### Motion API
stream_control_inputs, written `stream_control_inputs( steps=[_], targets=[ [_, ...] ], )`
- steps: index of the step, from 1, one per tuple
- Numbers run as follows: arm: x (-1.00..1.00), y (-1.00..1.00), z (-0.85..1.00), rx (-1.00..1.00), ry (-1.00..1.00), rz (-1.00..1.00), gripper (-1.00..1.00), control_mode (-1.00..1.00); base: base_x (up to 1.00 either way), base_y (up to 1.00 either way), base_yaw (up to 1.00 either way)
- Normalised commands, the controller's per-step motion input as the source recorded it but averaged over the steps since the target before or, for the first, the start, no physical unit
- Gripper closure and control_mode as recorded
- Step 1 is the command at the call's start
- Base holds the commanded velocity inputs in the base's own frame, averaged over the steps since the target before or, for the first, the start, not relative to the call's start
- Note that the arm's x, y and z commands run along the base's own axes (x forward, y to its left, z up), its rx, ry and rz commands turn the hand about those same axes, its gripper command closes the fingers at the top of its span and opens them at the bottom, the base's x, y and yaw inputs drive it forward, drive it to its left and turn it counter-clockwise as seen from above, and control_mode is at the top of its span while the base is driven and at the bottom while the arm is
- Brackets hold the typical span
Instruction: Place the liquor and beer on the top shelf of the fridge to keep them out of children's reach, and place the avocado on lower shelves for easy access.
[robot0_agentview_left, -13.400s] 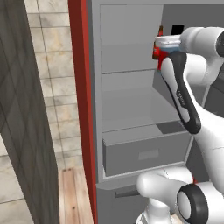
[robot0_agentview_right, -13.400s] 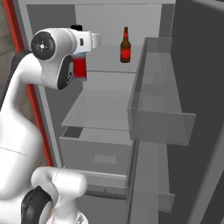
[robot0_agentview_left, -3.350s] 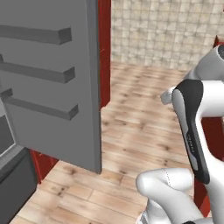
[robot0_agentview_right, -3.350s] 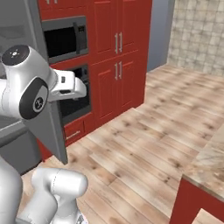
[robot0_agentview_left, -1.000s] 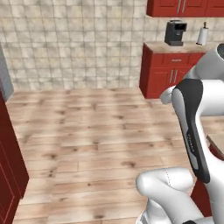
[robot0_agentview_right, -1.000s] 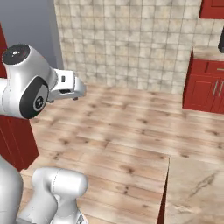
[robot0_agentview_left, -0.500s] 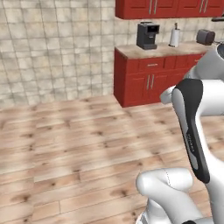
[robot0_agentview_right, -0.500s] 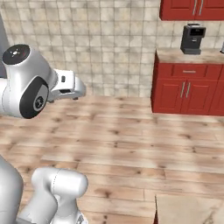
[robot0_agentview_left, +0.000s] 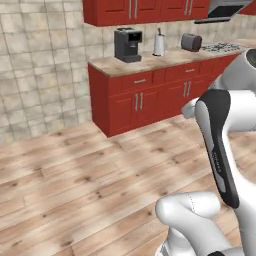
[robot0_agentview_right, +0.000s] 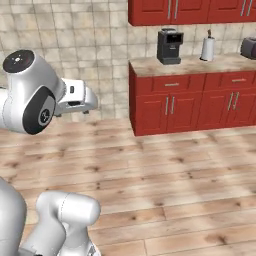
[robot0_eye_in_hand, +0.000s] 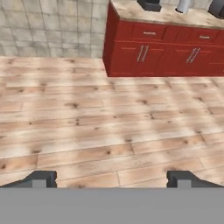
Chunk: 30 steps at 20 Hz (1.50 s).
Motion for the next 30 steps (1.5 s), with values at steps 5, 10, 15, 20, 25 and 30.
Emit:
stream_control_inputs(
  steps=[5,10,15,20,25,30],
  targets=[
    [0.0,0.0,0.0,0.0,0.0,0.0,-1.0,1.0,0.48,0.0,-0.59],
    [0.0,0.0,0.0,0.0,0.0,0.0,-1.0,1.0,0.32,0.0,-0.65],
    [0.0,0.0,0.0,0.0,0.0,0.0,-1.0,1.0,0.3,0.0,-0.67],
    [0.0,0.0,0.0,0.0,0.0,0.0,-1.0,1.0,0.4,0.0,-0.63],
    [0.0,0.0,0.0,0.0,0.0,0.0,-1.0,1.0,0.52,0.1,-0.58],
    [0.0,0.0,0.0,0.0,0.0,0.0,-1.0,1.0,0.6,0.4,-0.5]
  ],
)
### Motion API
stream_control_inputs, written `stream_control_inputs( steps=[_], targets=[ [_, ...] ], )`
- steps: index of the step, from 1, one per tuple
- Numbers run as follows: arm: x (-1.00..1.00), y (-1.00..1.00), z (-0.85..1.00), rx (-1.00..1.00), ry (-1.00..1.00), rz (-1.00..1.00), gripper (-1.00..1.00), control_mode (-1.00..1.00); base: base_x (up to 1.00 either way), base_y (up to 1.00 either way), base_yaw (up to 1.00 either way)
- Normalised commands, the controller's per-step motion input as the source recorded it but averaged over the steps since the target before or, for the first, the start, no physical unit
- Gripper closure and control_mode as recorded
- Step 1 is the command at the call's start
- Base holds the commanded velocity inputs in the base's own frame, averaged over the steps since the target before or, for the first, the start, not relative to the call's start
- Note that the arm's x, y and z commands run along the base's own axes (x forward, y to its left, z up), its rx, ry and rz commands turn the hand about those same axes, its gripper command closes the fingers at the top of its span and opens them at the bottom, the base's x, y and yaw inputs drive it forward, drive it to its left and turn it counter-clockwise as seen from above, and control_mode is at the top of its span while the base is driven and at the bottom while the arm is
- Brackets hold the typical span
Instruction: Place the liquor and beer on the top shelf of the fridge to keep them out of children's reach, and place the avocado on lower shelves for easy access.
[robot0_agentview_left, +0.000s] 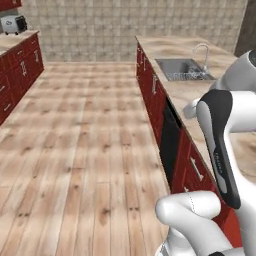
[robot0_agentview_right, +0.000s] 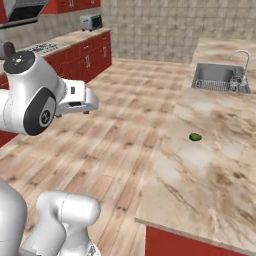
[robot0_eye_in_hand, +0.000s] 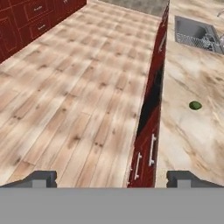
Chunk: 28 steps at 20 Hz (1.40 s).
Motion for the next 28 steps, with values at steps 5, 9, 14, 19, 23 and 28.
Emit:
stream_control_inputs(
  steps=[5,9,14,19,23,28],
  targets=[
    [0.0,0.0,0.0,0.0,0.0,0.0,-1.0,1.0,0.56,0.66,-0.46],
    [0.0,0.0,0.0,0.0,0.0,0.0,-1.0,1.0,0.42,0.82,-0.44],
    [0.0,0.0,0.0,0.0,0.0,0.0,-1.0,1.0,0.36,0.86,-0.44],
    [0.0,0.0,0.0,0.0,0.0,0.0,-1.0,1.0,0.52,0.52,-0.49],
    [0.0,0.0,0.0,0.0,0.0,0.0,-1.0,1.0,0.6,0.19,-0.55],
    [0.0,0.0,0.0,0.0,0.0,0.0,-1.0,1.0,0.6,0.14,-0.56]
  ],
)
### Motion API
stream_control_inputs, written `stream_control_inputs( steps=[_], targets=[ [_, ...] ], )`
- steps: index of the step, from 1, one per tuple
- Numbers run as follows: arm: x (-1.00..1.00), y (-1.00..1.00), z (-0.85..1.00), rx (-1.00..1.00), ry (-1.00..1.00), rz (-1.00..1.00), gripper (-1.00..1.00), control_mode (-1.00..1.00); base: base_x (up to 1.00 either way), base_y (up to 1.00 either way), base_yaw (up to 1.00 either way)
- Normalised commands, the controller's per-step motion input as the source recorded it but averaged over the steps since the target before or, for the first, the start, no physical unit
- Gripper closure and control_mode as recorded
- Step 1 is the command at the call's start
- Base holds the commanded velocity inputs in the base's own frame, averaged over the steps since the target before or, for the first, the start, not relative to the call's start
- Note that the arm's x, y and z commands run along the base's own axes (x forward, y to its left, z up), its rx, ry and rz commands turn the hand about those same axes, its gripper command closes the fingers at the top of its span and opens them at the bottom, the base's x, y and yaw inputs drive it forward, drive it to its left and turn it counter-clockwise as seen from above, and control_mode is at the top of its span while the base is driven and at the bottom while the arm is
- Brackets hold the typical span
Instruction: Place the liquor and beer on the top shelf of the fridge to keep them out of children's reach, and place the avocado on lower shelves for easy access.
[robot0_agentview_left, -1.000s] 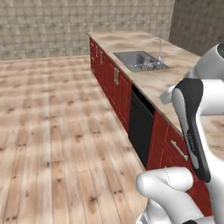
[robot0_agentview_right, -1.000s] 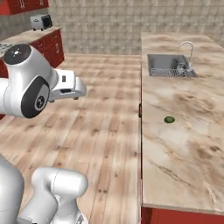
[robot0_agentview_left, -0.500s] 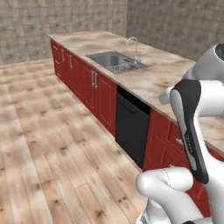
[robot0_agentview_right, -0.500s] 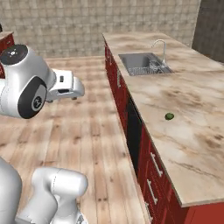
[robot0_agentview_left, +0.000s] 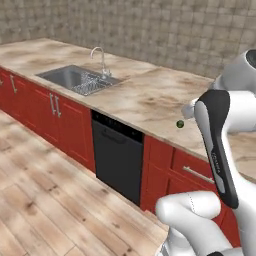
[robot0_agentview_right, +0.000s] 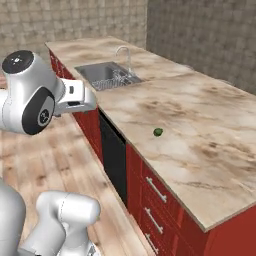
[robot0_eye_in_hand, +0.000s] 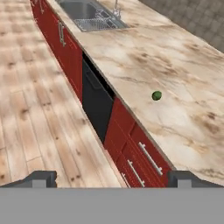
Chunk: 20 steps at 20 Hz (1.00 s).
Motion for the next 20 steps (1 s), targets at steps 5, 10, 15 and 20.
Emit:
stream_control_inputs(
  steps=[5,10,15,20],
  targets=[
    [0.0,0.0,0.0,0.0,0.0,0.0,-1.0,1.0,0.45,0.35,-0.59],
    [0.0,0.0,0.0,0.0,0.0,0.0,-1.0,1.0,0.17,0.44,-0.56],
    [0.0,0.0,0.0,0.0,0.0,0.0,-1.0,1.0,0.22,0.58,-0.51],
    [0.0,0.0,0.0,0.0,0.0,0.0,-1.0,1.0,0.23,0.68,-0.47]
  ],
)
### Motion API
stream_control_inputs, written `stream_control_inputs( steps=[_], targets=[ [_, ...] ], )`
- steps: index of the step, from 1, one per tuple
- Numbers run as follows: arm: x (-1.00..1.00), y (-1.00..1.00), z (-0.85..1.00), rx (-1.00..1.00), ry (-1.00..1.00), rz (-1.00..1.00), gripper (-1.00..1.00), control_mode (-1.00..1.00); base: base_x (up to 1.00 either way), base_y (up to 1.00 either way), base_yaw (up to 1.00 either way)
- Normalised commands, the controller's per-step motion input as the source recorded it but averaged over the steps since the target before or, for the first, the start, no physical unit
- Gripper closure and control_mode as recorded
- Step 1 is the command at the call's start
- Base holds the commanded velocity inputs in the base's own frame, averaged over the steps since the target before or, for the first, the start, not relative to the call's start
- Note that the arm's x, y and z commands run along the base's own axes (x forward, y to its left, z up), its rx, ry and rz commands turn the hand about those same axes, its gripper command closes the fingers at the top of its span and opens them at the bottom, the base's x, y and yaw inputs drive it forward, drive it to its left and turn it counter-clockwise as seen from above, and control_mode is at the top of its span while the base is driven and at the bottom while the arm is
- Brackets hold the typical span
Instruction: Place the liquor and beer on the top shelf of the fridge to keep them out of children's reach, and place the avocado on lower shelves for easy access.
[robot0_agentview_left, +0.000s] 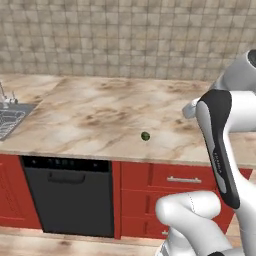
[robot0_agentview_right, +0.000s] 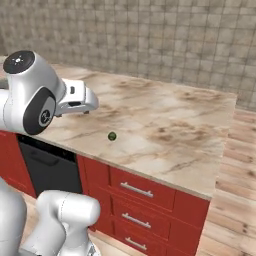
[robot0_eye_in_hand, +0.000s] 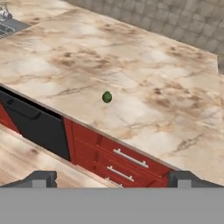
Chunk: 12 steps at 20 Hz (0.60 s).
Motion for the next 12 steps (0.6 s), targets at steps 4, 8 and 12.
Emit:
stream_control_inputs(
  steps=[4,8,12],
  targets=[
    [0.0,0.0,0.0,0.0,0.0,0.0,-1.0,1.0,0.14,0.7,-0.46],
    [0.0,0.0,0.0,0.0,0.0,0.0,-1.0,1.0,0.33,0.66,-0.42],
    [0.0,0.0,0.0,0.0,0.0,0.0,-1.0,1.0,0.48,0.43,-0.36]
  ],
)
